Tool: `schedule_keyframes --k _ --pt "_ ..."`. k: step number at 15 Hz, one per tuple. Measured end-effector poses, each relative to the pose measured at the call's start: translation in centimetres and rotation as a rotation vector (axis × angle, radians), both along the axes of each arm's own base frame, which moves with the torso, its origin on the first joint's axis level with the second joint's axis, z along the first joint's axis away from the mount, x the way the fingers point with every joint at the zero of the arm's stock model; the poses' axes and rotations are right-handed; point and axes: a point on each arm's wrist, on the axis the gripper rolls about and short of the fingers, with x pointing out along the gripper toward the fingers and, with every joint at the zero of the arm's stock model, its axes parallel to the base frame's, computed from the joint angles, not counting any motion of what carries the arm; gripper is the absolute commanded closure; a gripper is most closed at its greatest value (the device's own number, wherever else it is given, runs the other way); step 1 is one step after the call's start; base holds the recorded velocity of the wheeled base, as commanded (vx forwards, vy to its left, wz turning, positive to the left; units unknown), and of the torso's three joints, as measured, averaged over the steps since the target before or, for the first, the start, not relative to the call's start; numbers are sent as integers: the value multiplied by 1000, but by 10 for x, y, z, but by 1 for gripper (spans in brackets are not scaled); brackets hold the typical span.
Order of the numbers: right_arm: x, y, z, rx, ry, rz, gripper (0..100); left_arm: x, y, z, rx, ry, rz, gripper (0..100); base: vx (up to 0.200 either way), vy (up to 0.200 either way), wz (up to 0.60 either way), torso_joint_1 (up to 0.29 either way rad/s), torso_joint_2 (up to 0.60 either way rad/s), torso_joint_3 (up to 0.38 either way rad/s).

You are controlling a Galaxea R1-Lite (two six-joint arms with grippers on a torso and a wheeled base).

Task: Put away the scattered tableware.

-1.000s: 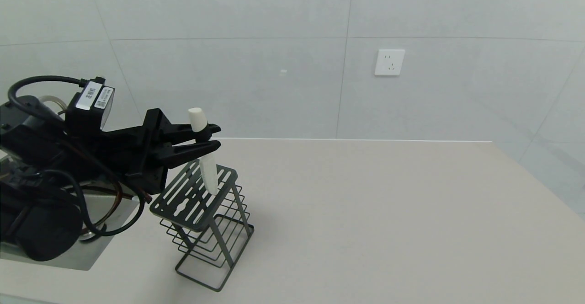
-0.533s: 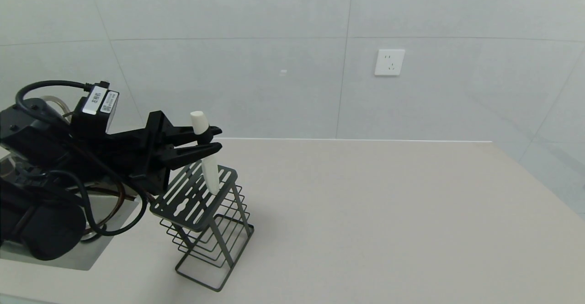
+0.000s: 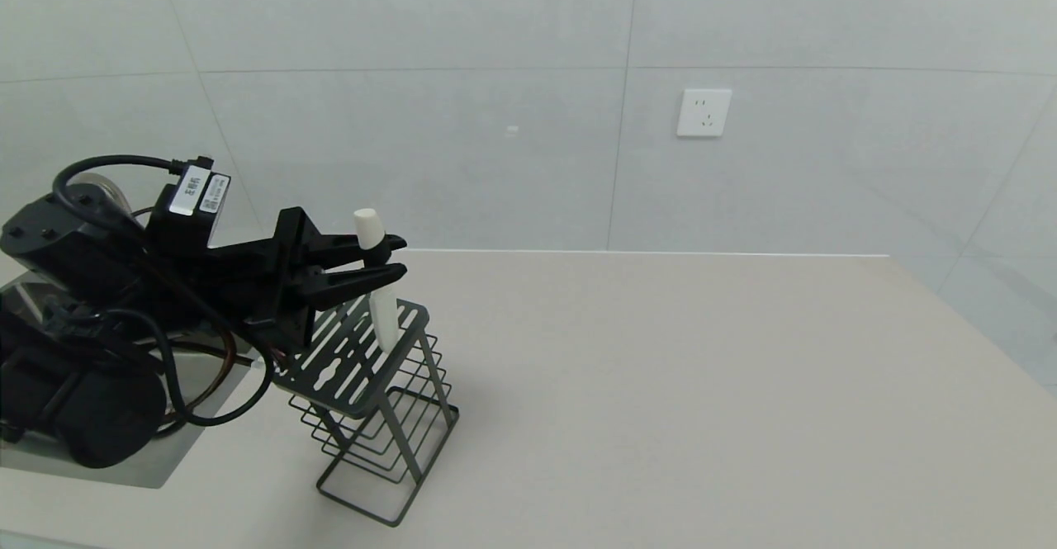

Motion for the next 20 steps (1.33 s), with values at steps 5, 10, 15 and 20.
schedule_keyframes --k 5,10,15,20 --pt "0 0 0 -1 0 -1 0 4 0 -6 7 -8 6 100 0 0 0 0 0 0" --pt "0 0 0 0 0 -2 0 6 0 -10 9 4 8 100 0 0 0 0 0 0" --pt "0 0 0 0 0 -1 0 10 1 -16 16 -1 14 0 0 0 0 0 0 0" --pt "0 0 0 0 0 -2 0 11 4 -18 17 6 26 0 0 0 0 0 0 0"
